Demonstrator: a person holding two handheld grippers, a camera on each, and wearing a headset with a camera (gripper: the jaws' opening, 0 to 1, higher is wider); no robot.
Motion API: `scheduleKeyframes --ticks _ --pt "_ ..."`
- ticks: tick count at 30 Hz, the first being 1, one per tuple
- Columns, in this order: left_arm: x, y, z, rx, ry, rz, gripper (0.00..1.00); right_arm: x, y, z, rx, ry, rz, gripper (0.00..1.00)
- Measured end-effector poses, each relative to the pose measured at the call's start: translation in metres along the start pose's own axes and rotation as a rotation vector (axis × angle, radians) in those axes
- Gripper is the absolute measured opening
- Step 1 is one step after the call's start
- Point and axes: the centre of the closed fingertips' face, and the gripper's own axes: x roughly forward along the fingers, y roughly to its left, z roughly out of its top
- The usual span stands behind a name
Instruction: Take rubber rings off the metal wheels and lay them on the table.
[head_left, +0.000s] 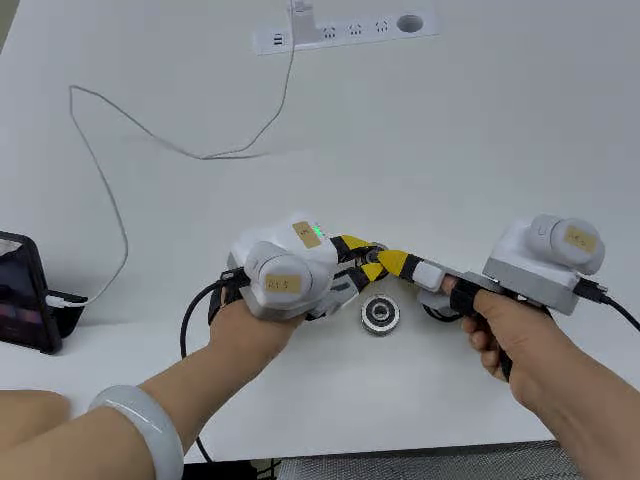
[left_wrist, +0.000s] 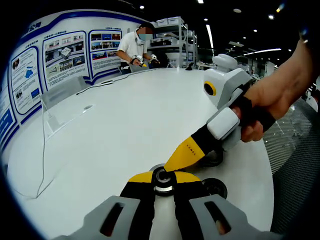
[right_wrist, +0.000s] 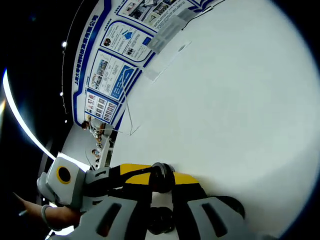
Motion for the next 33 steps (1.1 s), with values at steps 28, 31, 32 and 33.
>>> scheduleKeyframes --ticks 28,31,32,33 --pt "-0.001 0.0002 0.0007 -0.005 0.001 -0.002 0.14 -0.0078 -0.0003 0.0034 0.003 -0.014 0.02 0.08" --pt "-0.0011 0.0 0.0007 -0.006 0.0 -0.002 0.14 -0.0068 -0.0016 0.0031 -0.002 -0.014 0.016 0.07" --pt "-0.0013 -0.0002 0.0008 -0.006 0.0 -0.003 0.14 -0.0067 -0.0022 0.003 -0.008 -0.013 0.012 0.06" --pt "-0.0013 -0.0003 0.0009 -0.006 0.0 -0.003 0.13 -0.0064 -0.0025 0.003 -0.01 -0.013 0.012 0.06"
